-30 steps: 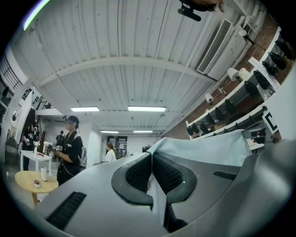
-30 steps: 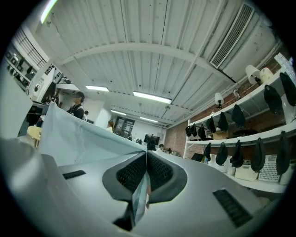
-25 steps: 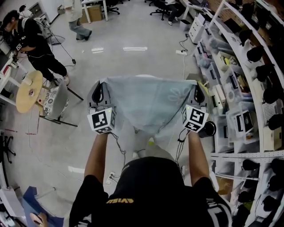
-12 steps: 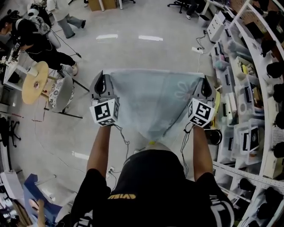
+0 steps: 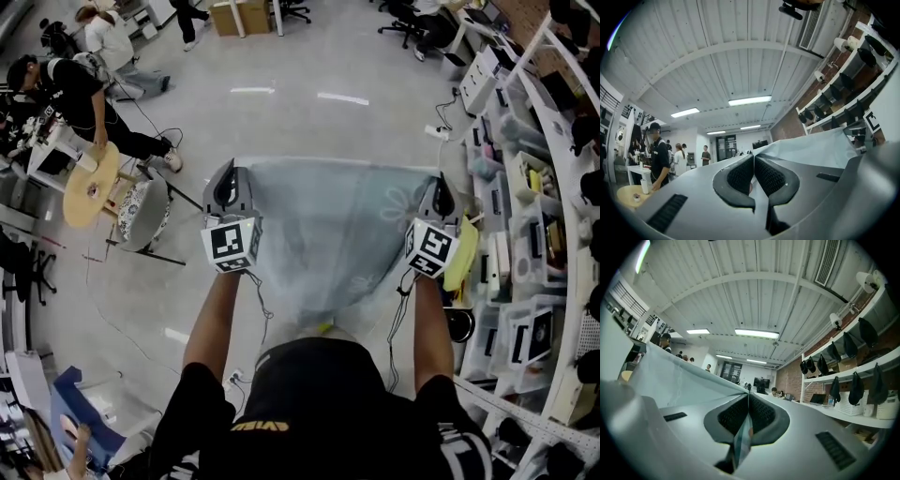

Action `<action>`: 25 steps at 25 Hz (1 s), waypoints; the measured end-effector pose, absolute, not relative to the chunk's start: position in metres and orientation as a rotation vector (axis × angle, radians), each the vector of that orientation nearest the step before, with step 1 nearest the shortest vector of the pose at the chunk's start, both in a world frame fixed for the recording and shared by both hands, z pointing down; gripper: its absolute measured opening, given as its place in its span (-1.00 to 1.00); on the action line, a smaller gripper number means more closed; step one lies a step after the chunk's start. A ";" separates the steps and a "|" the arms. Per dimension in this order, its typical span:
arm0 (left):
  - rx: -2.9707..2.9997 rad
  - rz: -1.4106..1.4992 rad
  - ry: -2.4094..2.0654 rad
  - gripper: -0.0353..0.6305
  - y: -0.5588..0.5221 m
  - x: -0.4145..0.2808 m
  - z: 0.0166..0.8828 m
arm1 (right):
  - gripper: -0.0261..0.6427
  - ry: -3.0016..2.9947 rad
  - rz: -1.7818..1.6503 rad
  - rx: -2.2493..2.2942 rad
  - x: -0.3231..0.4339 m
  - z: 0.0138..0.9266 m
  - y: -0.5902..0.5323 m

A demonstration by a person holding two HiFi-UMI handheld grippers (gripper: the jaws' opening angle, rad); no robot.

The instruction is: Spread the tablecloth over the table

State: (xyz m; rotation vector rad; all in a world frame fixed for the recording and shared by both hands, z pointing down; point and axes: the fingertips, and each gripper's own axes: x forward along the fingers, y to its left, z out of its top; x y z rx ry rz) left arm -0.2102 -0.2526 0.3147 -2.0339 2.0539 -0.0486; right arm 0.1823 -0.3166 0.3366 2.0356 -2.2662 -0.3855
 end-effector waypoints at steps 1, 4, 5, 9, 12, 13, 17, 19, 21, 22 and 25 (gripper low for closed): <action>-2.041 -0.046 2.056 -0.83 -0.257 -0.212 0.315 | -0.91 -2.262 -0.387 2.031 0.181 0.337 -0.320; -2.039 -0.048 2.062 -0.83 -0.271 -0.221 0.317 | -0.91 -2.257 -0.407 2.016 0.173 0.335 -0.332; -2.034 -0.057 2.062 -0.83 -0.277 -0.224 0.319 | -0.91 -2.256 -0.408 2.010 0.171 0.337 -0.337; -2.066 -0.069 2.046 -0.83 -0.310 -0.232 0.335 | -0.91 -2.219 -0.404 2.004 0.164 0.348 -0.361; -2.112 -0.060 2.025 -0.83 -0.343 -0.242 0.344 | -0.91 -2.171 -0.407 2.019 0.157 0.349 -0.380; -2.129 -0.060 2.015 -0.83 -0.353 -0.246 0.346 | -0.91 -2.154 -0.401 2.028 0.153 0.349 -0.385; -2.196 -0.040 1.955 -0.83 -0.395 -0.264 0.348 | -0.91 -2.077 -0.400 2.074 0.138 0.345 -0.409; -2.233 -0.019 1.927 -0.83 -0.421 -0.268 0.348 | -0.91 -2.043 -0.409 2.095 0.133 0.342 -0.427; -2.271 -0.020 1.901 -0.83 -0.446 -0.269 0.353 | -0.91 -2.015 -0.402 2.108 0.131 0.343 -0.445; -2.285 -0.033 1.887 -0.83 -0.459 -0.268 0.356 | -0.91 -2.003 -0.394 2.115 0.132 0.346 -0.453; -2.314 -0.085 1.870 -0.83 -0.491 -0.262 0.372 | -0.91 -1.979 -0.371 2.120 0.138 0.356 -0.476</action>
